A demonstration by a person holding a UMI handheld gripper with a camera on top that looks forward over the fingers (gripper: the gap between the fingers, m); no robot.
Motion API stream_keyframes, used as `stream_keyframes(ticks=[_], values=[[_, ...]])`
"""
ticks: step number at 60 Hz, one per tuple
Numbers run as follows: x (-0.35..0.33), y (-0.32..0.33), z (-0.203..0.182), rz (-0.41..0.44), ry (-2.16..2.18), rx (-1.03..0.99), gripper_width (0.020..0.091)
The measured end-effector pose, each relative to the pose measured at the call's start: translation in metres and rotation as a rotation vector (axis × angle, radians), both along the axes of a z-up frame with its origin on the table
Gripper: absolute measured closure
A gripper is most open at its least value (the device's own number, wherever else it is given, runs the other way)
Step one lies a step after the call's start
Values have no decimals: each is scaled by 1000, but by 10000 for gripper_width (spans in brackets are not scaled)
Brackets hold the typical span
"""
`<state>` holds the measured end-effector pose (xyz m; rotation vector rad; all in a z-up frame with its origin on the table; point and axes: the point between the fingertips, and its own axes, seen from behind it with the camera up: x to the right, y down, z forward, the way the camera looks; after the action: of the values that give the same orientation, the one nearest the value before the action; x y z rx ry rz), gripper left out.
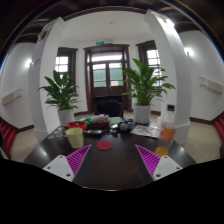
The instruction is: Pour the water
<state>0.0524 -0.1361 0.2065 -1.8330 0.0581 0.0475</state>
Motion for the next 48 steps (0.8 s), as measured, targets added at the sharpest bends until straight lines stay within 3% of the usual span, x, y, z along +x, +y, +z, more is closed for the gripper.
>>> stream_keyframes(ticks=[13, 23, 37, 42, 48], values=[[81, -5, 13, -72, -67, 33, 251], [131, 34, 42, -124, -48, 58, 250], [163, 85, 76, -119, -33, 85, 250], [166, 92, 87, -114, -34, 111, 262], [161, 83, 102, -107, -35, 138, 337]])
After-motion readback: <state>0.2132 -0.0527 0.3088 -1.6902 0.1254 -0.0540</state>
